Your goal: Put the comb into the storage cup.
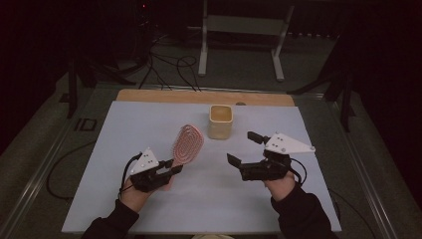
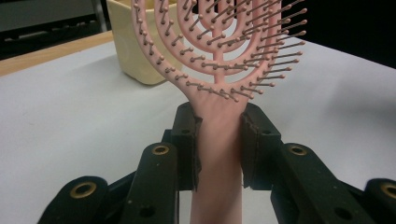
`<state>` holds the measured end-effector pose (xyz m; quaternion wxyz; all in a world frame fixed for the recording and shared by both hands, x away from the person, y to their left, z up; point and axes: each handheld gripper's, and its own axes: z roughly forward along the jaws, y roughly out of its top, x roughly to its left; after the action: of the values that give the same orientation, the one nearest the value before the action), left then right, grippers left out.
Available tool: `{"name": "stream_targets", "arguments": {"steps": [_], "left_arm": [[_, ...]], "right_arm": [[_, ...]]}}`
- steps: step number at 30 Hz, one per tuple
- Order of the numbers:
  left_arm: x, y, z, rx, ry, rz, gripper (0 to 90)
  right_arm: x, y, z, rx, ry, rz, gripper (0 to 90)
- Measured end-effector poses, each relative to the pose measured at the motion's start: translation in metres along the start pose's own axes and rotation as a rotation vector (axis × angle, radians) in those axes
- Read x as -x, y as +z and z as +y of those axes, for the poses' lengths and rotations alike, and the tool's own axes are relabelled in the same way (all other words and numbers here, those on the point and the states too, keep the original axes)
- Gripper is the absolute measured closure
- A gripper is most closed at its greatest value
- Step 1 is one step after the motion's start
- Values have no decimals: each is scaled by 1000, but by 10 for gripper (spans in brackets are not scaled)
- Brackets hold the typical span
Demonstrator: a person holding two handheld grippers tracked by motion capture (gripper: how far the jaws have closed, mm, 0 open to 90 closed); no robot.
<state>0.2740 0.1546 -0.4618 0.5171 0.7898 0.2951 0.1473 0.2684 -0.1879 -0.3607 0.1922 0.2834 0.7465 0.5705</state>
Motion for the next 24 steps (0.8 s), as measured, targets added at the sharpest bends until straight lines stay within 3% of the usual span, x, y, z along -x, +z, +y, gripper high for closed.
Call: {"name": "stream_targets", "arguments": {"steps": [7, 15, 20, 24], "left_arm": [[0, 2, -1, -5, -1, -6, 714], [1, 3, -1, -8, -1, -12, 713], [0, 2, -1, -7, 0, -13, 714], [0, 3, -1, -6, -1, -11, 714]], "right_arm": [[-7, 19, 12, 21, 36, 56, 78], [-15, 43, 21, -2, 73, 100, 79], [-15, 58, 24, -11, 155, 129, 79], [-15, 71, 27, -30, 222, 99, 83]]}}
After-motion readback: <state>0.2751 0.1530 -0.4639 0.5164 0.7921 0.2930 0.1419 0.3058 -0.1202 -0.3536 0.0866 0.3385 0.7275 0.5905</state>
